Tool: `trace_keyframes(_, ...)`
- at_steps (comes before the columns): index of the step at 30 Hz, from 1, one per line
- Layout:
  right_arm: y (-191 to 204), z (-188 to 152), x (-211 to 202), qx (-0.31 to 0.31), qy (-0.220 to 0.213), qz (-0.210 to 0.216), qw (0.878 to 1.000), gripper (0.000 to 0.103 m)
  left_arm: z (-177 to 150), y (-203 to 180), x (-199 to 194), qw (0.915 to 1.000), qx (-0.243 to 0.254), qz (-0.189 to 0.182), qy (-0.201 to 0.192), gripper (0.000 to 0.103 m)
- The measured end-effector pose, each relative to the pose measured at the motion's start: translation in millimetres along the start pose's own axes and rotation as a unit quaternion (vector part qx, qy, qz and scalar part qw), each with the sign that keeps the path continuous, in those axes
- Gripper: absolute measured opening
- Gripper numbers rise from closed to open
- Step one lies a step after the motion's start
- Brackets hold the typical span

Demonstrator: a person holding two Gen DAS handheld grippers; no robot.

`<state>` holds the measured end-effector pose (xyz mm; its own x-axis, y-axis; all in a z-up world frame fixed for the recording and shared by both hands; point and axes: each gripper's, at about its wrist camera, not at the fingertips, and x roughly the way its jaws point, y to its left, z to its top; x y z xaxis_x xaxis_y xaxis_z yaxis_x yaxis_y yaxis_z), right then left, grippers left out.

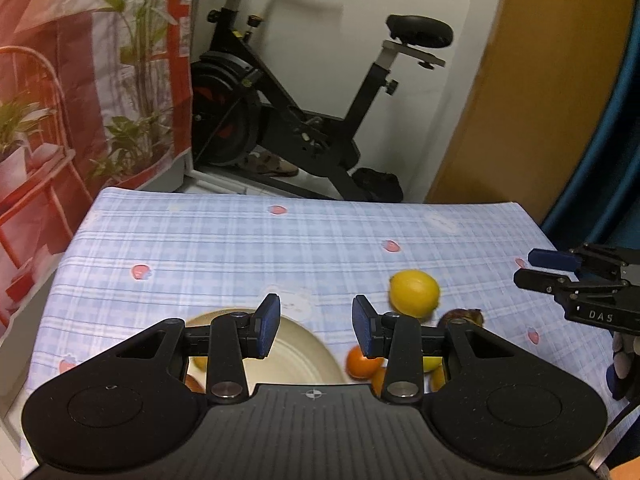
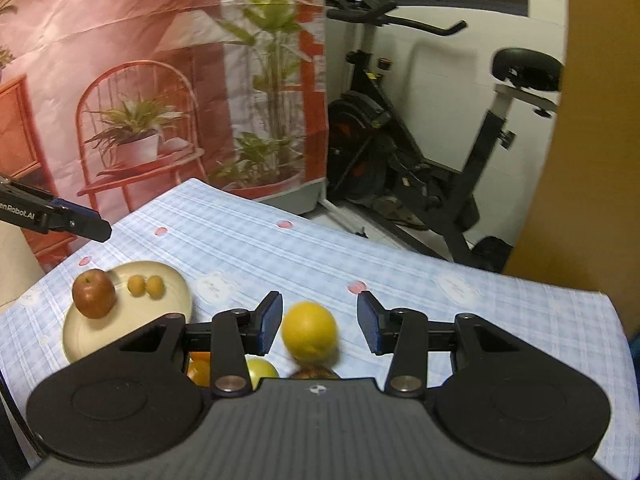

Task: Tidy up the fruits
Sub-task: 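Withdraw both grippers from the plate back toward the fruit pile, then close the left gripper on the large yellow lemon and lift it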

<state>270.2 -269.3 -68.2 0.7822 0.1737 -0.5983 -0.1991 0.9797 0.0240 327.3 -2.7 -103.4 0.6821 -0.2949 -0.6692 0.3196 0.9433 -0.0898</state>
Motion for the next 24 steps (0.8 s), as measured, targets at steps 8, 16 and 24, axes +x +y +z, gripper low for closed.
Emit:
trace_keyframes(8,-13,-35,-11,0.015,0.019,0.015,1.0,0.052,-12,-38,11,0.9989,0.031,-0.031,0.02,0.046)
trace_keyframes(16,7,-83,-4,-0.014,0.073,0.045,0.996,0.063,-41,-86,39,0.9935,0.056,-0.079,0.059,0.053)
trace_keyframes(24,21,-109,4,-0.008,0.087,0.06,0.994,0.066,-61,-114,64,0.9866,0.066,-0.116,0.094,0.053)
